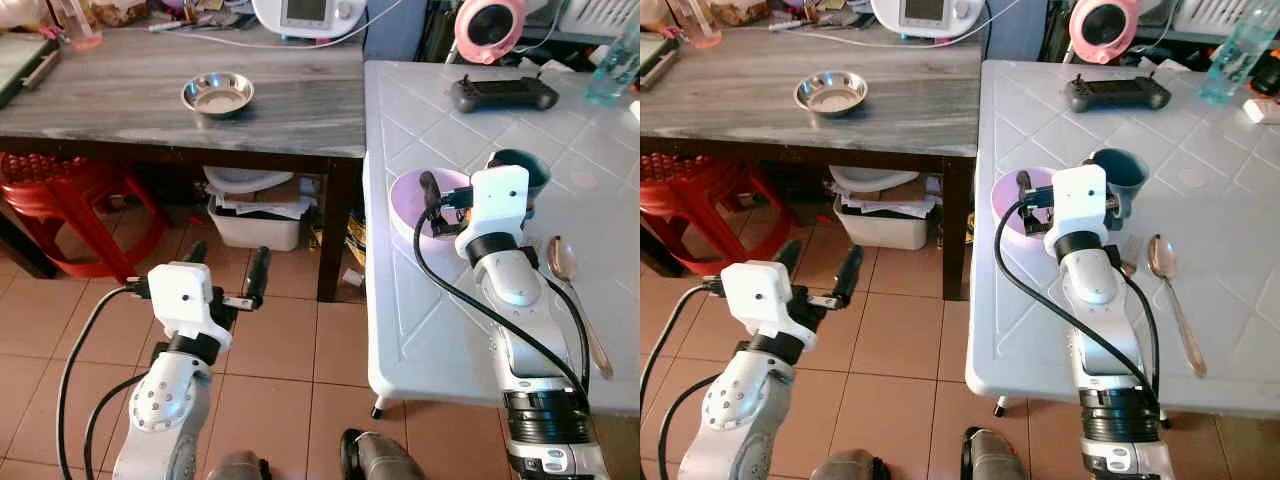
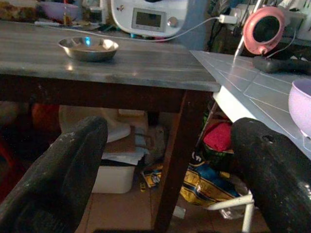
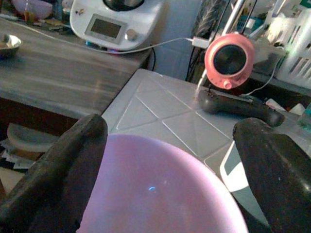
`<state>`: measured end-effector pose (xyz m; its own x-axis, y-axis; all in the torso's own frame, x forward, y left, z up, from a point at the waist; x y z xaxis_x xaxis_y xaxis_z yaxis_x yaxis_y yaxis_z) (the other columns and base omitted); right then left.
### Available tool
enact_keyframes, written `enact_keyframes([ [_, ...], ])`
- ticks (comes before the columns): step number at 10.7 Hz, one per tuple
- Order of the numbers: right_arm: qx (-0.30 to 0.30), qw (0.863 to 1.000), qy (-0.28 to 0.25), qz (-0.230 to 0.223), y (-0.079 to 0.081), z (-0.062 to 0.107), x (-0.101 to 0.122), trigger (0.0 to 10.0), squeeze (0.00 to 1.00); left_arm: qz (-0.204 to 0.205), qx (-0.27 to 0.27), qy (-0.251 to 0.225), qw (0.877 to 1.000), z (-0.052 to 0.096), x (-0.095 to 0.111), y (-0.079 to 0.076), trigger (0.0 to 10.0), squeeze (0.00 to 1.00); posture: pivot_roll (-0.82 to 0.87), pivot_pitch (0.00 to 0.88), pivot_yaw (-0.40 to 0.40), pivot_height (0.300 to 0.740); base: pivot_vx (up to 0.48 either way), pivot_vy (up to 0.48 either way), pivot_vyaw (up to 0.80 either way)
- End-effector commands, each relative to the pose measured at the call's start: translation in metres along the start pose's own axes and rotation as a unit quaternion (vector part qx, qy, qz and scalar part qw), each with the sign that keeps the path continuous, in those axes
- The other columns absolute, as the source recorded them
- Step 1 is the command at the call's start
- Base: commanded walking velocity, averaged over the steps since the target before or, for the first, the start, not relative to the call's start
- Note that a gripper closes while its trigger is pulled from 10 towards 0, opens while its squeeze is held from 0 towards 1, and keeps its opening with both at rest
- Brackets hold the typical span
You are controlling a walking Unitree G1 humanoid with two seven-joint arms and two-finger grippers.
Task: Setting the table
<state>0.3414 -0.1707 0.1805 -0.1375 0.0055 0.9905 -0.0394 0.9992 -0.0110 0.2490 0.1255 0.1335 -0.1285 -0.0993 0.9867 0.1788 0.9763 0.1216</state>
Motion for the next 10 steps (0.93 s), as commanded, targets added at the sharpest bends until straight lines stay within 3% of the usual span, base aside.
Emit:
enact_keyframes([
  [1, -0.001, 1.000, 0.008, 0.007, -0.001, -0.002, -0.001, 10.0, 0.00, -0.004, -0.002, -0.002, 1.000, 0.002, 0.003, 0.000, 10.0, 0.00, 0.08, 0.142, 0.019, 0.740, 0.000, 0.000, 0.00],
  [6, 0.053, 0.998, 0.011, 0.010, 0.021, 0.004, -0.001, 10.0, 0.00, -0.004, -0.002, 0.001, 1.000, 0.002, 0.003, -0.001, 10.0, 0.00, 0.08, 0.143, 0.011, 0.740, 0.000, 0.000, 0.00],
  [9, 0.113, 0.994, 0.011, 0.007, 0.044, 0.022, -0.003, 10.0, 0.00, -0.001, 0.001, 0.001, 1.000, 0.001, 0.003, -0.001, 10.0, 0.00, 0.07, 0.144, 0.007, 0.740, 0.000, 0.000, 0.00],
  [10, 0.129, 0.992, 0.016, 0.005, 0.048, 0.029, -0.005, 10.0, 0.72, -0.001, 0.001, 0.002, 1.000, 0.000, 0.002, -0.001, 10.0, 0.00, 0.06, 0.142, 0.007, 0.740, 0.000, 0.000, 0.00],
])
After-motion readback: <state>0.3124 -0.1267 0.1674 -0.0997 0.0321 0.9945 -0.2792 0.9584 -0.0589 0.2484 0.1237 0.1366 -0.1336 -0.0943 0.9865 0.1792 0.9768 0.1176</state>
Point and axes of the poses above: a point about 5 cm out from each wrist's last joint towards the gripper, its own z axis pointing back from the gripper into the wrist, its own x axis along the axis of the wrist's last joint, y = z × x, the point moved 3 cm from there along -z, pointing out of the wrist towards the gripper, and after that the axes turned 13 degrees about -z, right-handed, at the moved point
